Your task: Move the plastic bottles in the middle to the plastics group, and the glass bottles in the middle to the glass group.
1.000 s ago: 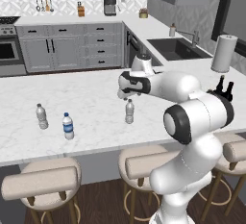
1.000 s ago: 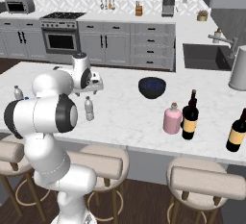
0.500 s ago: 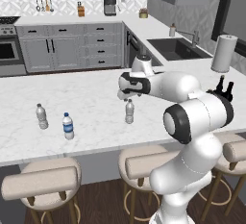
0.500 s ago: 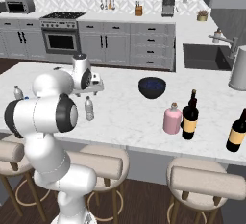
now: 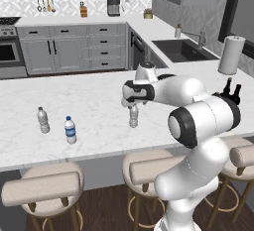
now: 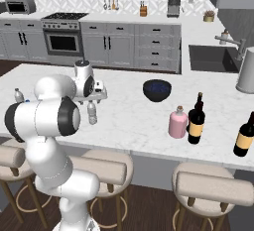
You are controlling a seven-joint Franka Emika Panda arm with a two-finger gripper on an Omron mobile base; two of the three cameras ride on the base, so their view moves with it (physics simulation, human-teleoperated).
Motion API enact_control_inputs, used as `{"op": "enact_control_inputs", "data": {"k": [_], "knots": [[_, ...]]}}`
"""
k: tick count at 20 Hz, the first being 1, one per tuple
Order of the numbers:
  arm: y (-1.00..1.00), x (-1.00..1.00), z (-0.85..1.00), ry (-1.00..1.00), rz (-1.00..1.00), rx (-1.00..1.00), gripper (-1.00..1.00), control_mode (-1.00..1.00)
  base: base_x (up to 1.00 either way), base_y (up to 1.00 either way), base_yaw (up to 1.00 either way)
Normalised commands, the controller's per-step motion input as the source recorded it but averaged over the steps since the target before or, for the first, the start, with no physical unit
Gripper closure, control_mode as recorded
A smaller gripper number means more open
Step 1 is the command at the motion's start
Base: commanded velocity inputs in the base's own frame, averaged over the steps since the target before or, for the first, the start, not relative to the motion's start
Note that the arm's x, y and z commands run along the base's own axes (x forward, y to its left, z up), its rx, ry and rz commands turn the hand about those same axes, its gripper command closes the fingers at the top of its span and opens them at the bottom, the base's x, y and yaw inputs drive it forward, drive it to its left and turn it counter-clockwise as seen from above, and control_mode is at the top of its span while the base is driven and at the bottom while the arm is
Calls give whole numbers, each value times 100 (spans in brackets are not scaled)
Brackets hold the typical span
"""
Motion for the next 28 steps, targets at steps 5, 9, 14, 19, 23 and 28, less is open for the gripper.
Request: {"op": "enact_control_inputs", "data": {"k": [5,9,14,19,23,28], "knots": [[0,0,-17,0,-10,1,-100,-100,0,0,0],[0,0,-10,0,-10,7,-100,-100,0,0,0],[0,0,-2,0,-7,3,-100,-100,0,0,0],[0,12,0,0,-2,0,-100,-100,0,0,0],[1,13,0,0,0,0,-100,-100,0,0,0],[1,3,-5,0,0,0,-100,-100,0,0,0]]}}
